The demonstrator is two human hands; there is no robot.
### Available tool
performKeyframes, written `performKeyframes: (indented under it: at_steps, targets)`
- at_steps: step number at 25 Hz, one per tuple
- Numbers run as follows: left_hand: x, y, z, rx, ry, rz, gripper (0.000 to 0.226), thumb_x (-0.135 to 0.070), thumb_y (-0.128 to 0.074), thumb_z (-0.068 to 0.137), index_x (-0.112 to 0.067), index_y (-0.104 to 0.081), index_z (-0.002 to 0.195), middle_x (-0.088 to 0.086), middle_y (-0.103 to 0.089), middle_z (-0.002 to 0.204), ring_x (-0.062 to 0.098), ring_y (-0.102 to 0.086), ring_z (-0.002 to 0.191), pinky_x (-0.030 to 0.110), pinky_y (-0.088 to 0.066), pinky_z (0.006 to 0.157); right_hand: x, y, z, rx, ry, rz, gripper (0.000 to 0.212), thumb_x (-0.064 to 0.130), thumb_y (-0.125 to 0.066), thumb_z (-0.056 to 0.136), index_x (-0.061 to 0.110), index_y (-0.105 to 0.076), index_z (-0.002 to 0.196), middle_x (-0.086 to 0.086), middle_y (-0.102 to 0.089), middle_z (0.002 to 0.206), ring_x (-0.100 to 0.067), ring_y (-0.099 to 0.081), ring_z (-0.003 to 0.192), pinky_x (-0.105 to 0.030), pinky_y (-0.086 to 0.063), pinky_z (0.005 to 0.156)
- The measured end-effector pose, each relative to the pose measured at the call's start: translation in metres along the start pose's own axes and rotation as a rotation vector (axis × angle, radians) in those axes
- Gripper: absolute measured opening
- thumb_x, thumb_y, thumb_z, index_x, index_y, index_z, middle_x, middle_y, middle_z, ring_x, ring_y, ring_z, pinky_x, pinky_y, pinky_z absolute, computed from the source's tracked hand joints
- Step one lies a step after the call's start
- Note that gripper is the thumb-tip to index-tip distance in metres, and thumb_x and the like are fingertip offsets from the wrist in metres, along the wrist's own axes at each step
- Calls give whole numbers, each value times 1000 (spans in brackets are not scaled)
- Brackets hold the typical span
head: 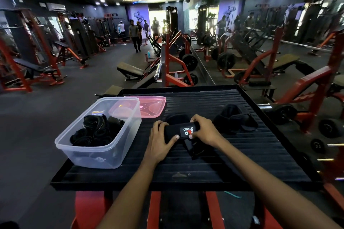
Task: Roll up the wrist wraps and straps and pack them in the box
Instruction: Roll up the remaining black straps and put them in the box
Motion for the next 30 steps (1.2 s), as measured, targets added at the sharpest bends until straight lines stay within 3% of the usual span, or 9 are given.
performKeyframes:
  at_steps: [4,7,10,13,16,19,22,26,30]
  targets:
    - [-1,-1,1,-66,-21,160,72,-72,-48,69,-17,-44,116,-1,-40,123,17,-37,119,35,-28,106,7,-2,-6,-148,-35,161,17,3,-73,73,11,-60,83,-1,-65,84,-15,-58,78,-26,-46,72]
    - [-2,-1,2,-64,-54,178,76,-73,-52,66,-18,-43,118,-2,-42,124,14,-35,120,36,-21,110,17,-5,-5,-194,-103,234,13,8,-69,76,16,-59,79,-1,-65,83,-16,-61,75,-32,-52,71]
    - [-1,-3,3,-44,-65,166,67,-54,-65,75,-18,-41,127,-2,-42,129,14,-37,123,37,-21,112,33,-5,-4,-222,-130,433,7,8,-66,81,9,-61,85,-5,-62,80,-15,-60,60,-24,-53,50]
    - [-2,-2,2,-47,-70,107,48,-24,-62,85,-15,-43,128,1,-47,125,18,-43,119,31,-31,105,46,-6,-1,-249,-165,576,8,8,-64,84,1,-64,88,-9,-64,78,-17,-61,57,-23,-52,48]
    - [-5,0,0,-47,-42,-16,32,-22,-52,94,-14,-46,124,1,-50,118,15,-45,114,20,-32,93,48,-8,2,-219,-265,881,9,4,-58,88,-1,-61,82,-12,-60,73,-20,-60,63,-24,-52,49]
    - [-3,0,0,-67,-14,-50,25,-24,-47,96,-13,-50,119,1,-53,113,16,-48,110,19,-33,90,51,-6,2,-210,-336,1106,21,2,-55,90,2,-56,69,-11,-55,66,-17,-57,58,-19,-53,48]
    - [-2,0,-1,-77,-10,-53,28,-28,-47,96,-12,-50,119,2,-54,113,18,-50,109,31,-41,94,55,-6,2,-180,-297,1130,24,8,-53,93,5,-55,69,-9,-55,65,-12,-58,52,-20,-54,52]
    - [-4,1,-3,-99,-104,66,55,-53,-50,87,-13,-47,125,0,-53,120,14,-48,112,32,-38,98,56,-8,-2,-61,-227,1011,12,8,-52,93,7,-55,82,-9,-58,73,-15,-60,63,-25,-57,61]
    - [-7,3,-3,-94,-119,2,27,-34,-46,95,-18,-49,116,-5,-52,111,14,-54,100,26,-42,80,67,-13,-3,-6,-143,946,7,2,-50,93,3,-55,88,-10,-57,73,-17,-62,61,-26,-58,61]
Point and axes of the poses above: each hand's wrist, its own z-axis towards the middle knuckle, its own y-axis out of the back of the hand, x = y × z, the point moved 2 cm from there along z, towards the middle knuckle
